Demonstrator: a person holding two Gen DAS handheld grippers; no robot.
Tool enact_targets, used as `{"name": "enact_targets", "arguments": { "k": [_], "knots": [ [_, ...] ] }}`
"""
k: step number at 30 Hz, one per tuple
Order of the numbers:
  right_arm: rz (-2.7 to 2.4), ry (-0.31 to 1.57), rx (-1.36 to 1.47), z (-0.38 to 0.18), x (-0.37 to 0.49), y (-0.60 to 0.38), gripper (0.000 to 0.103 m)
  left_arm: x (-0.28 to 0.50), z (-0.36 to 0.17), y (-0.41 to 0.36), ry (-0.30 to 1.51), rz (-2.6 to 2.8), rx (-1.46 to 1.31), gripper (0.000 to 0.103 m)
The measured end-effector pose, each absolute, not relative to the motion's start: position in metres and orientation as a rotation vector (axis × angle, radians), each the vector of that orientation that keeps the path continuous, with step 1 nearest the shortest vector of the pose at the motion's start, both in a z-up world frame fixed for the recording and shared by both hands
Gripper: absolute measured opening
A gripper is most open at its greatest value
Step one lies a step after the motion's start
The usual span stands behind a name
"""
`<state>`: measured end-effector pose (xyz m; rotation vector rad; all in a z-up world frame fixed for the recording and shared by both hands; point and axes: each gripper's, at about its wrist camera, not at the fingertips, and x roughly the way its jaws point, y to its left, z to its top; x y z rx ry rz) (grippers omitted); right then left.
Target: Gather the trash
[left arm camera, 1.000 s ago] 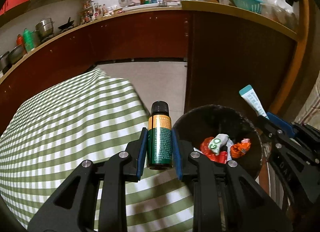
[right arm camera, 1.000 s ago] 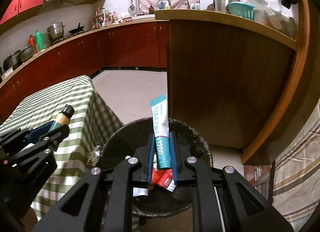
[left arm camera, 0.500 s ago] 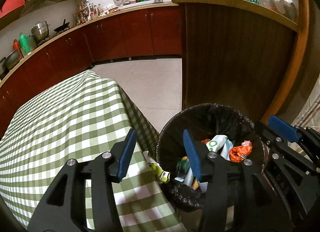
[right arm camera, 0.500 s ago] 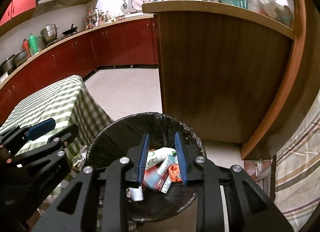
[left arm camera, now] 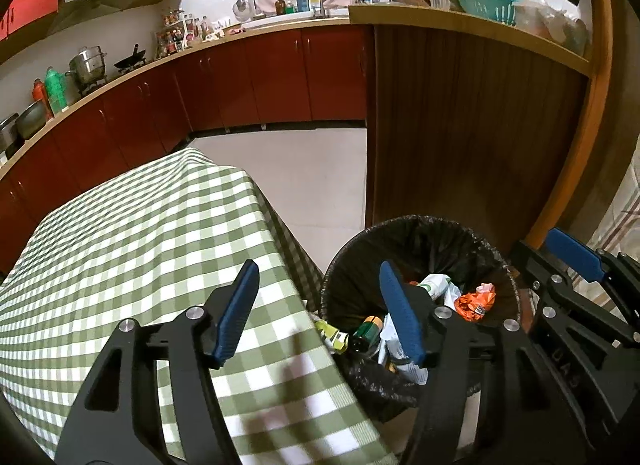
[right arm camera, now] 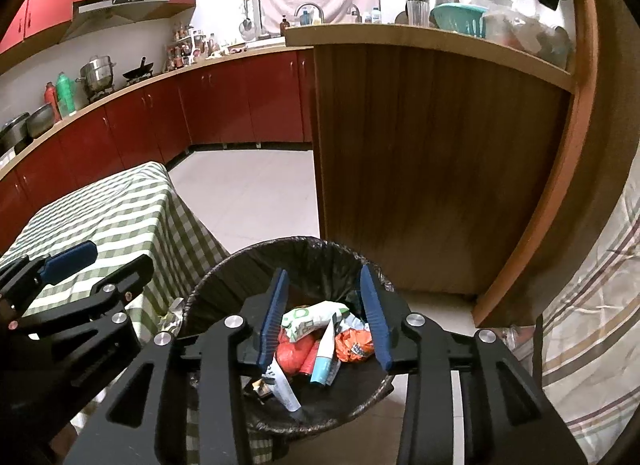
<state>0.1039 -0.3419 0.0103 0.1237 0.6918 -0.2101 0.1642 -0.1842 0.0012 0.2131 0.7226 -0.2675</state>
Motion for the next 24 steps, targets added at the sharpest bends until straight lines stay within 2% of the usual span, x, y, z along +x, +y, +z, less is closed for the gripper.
{"name": "enact_targets", "arguments": {
  "k": [3, 20, 24],
  "knots": [
    [-0.215, 0.679, 0.114, 0.017, 0.097, -0.337, 0.042, 0.155, 0.008, -0.177, 0.713, -0.268, 0.205, 0.066],
    [-0.220, 0.610, 0.061, 0.048, 0.045, -0.300, 0.049, 0.093, 0.035, -0.118, 0.663, -0.250, 0.155, 0.076],
    [-0.217, 0.589, 0.046, 0.054, 0.035, -0.289, 0.054, 0.083, 0.039, -0.105, 0.658, -0.232, 0.145, 0.077]
  ]
}}
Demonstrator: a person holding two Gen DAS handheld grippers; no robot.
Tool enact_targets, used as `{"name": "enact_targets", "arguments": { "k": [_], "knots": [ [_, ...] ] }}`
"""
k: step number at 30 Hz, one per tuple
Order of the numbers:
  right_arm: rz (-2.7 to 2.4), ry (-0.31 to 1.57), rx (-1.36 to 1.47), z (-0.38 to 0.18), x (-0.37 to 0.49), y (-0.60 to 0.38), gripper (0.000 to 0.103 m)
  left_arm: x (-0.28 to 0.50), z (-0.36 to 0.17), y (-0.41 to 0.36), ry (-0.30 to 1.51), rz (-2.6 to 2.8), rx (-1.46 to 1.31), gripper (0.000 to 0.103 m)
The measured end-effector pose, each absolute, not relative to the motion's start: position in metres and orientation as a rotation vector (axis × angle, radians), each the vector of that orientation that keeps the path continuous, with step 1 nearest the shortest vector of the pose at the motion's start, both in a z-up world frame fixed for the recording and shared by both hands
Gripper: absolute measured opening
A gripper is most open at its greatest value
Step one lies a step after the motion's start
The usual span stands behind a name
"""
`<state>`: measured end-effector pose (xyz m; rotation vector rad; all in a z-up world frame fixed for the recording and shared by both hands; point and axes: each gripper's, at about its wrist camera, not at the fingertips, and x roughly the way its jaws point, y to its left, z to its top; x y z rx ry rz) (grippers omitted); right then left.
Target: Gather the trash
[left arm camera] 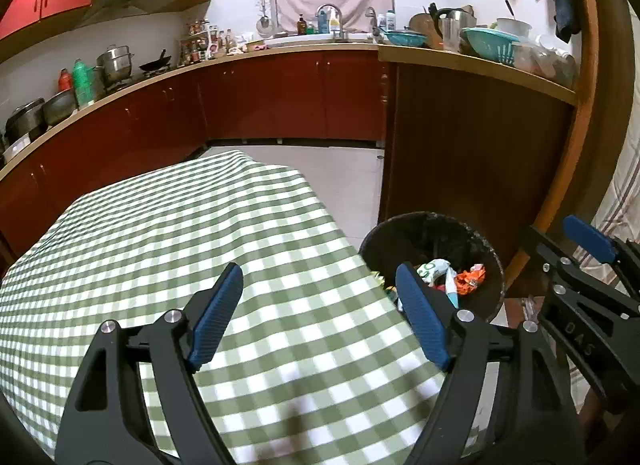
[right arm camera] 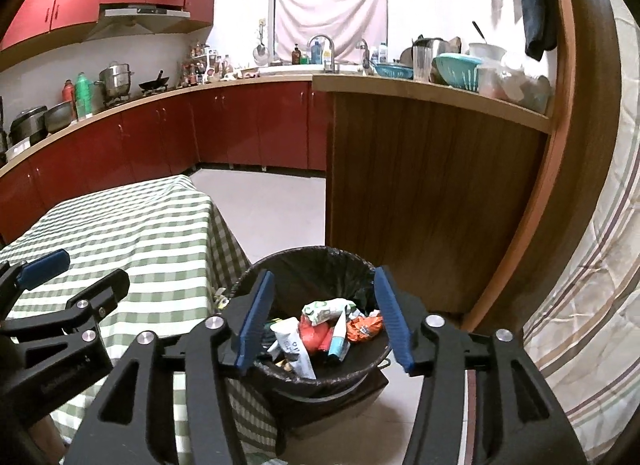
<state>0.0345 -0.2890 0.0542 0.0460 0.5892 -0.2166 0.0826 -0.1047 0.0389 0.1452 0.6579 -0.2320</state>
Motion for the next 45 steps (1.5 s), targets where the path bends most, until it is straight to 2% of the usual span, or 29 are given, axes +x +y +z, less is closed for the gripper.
{"name": "enact_targets", "arguments": {
  "k": [15, 45],
  "knots": [
    [-0.211, 0.566, 0.019, 0.058, 0.012, -0.272, 0.059, 0.064, 0.047, -0.077, 0.648, -0.194, 0.113, 0.078],
    [-0.210, 0.565, 0.017, 0.058, 0.011, -0.268, 0.059, 0.063, 0.054, -0.069, 0.640, -0.184, 0.107, 0.082]
  ]
}}
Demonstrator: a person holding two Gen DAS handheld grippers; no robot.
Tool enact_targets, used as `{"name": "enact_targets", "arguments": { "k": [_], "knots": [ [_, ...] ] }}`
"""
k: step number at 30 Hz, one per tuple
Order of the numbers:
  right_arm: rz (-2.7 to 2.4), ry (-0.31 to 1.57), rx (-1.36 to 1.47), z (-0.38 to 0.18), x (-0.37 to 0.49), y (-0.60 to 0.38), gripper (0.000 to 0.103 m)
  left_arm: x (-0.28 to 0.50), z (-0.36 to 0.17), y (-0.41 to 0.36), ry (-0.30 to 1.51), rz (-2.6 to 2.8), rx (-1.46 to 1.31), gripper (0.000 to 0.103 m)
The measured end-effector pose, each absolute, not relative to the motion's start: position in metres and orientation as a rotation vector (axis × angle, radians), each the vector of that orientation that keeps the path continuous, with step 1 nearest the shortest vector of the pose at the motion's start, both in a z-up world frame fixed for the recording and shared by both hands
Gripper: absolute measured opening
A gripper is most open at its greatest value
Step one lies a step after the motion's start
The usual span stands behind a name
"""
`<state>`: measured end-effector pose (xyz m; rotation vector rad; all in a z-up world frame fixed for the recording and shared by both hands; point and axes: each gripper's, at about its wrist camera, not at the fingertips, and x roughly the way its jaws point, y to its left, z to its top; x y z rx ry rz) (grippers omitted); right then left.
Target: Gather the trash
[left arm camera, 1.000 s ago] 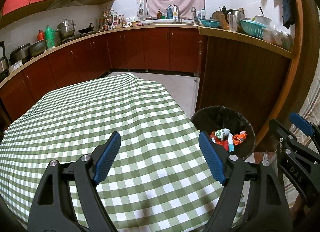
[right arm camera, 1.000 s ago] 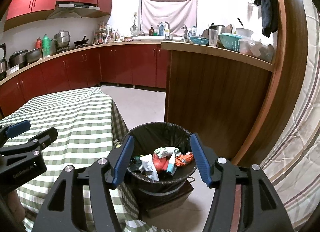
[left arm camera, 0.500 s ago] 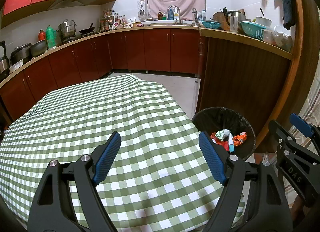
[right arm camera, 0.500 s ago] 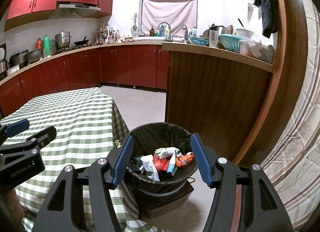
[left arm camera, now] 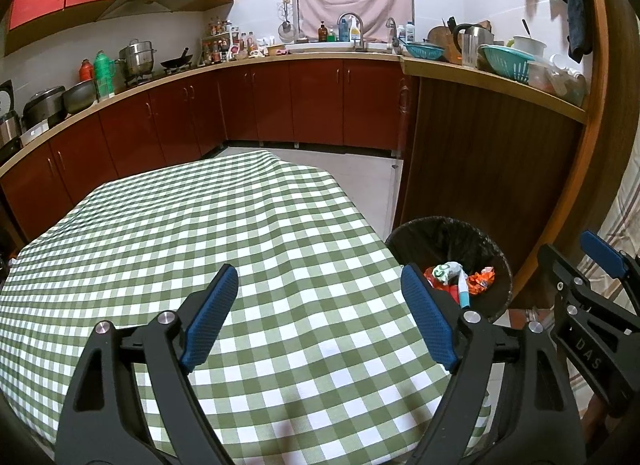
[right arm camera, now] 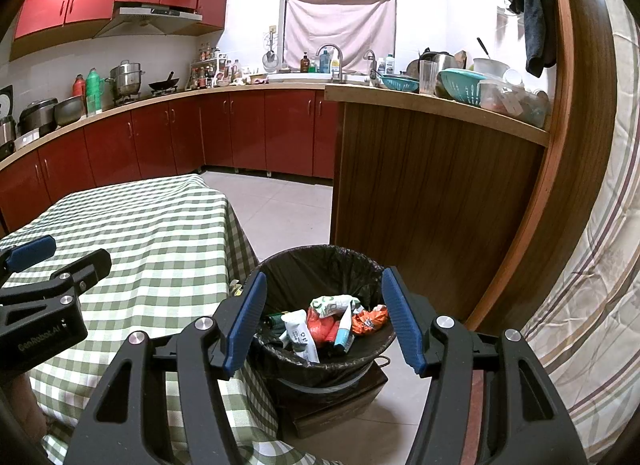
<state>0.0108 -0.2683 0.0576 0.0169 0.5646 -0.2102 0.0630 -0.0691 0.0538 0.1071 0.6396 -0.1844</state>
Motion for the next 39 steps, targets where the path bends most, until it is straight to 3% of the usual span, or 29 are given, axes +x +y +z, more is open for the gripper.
{"name": "enact_targets", "arguments": {
  "k": [39],
  "knots": [
    [-0.206, 0.570, 0.013, 0.0559, 0.0124, -0.2666, 0.060, 0.0599, 0.0513, -0.0685, 0.610, -0.181, 0.119, 0.096]
  ]
}}
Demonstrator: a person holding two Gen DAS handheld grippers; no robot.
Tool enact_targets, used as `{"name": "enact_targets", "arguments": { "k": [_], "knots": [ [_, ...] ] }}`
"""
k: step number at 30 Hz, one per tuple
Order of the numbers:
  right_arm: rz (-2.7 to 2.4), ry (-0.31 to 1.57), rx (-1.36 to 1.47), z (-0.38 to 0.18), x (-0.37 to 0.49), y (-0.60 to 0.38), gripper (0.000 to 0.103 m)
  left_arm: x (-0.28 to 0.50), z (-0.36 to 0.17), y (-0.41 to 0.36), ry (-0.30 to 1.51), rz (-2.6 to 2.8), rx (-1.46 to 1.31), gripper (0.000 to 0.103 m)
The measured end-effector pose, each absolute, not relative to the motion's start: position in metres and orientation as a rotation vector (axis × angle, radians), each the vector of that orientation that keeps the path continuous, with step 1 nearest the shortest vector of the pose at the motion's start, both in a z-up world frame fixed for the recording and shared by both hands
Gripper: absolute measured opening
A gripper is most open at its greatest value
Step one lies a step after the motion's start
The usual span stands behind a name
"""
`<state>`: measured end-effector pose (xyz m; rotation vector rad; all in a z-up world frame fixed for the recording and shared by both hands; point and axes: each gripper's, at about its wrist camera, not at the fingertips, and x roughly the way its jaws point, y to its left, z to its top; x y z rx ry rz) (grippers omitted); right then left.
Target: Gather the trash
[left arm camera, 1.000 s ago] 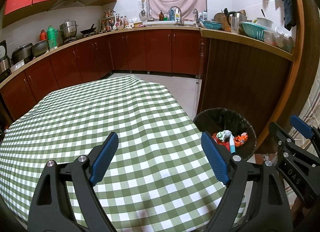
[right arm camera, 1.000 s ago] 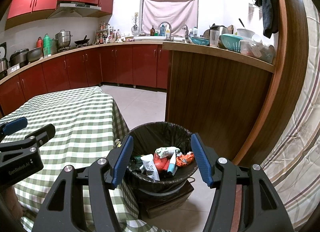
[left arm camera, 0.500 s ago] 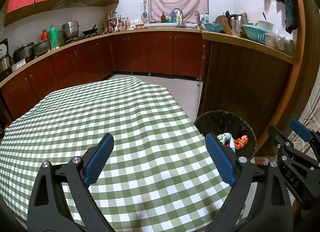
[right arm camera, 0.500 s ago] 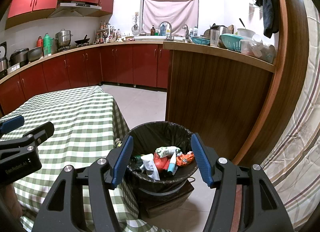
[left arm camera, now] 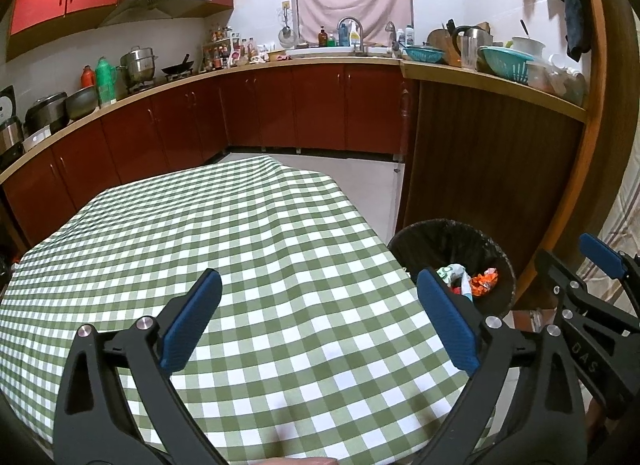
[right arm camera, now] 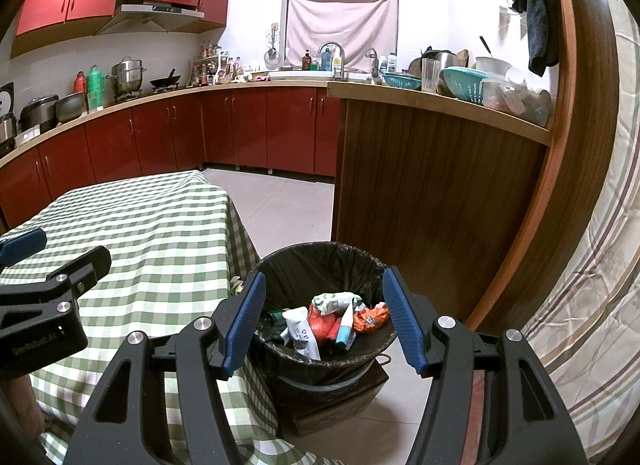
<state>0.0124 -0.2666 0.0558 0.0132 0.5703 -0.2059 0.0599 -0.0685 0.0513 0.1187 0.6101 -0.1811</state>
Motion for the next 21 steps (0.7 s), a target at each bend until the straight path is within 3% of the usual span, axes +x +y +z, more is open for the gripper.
{"name": "enact_targets", "arguments": {
  "k": [14, 21],
  "knots": [
    [-0.203, 0.571, 0.009, 0.055, 0.013, -0.264, 0.060, 0.063, 0.048, -0.065, 0.629, -0.185, 0.114, 0.098],
    [-0.172, 0.579, -0.007, 0.053, 0.019, -0.249, 0.067, 0.073, 0.042, -0.040, 0.677, -0.144, 0.095, 0.098]
  ]
}}
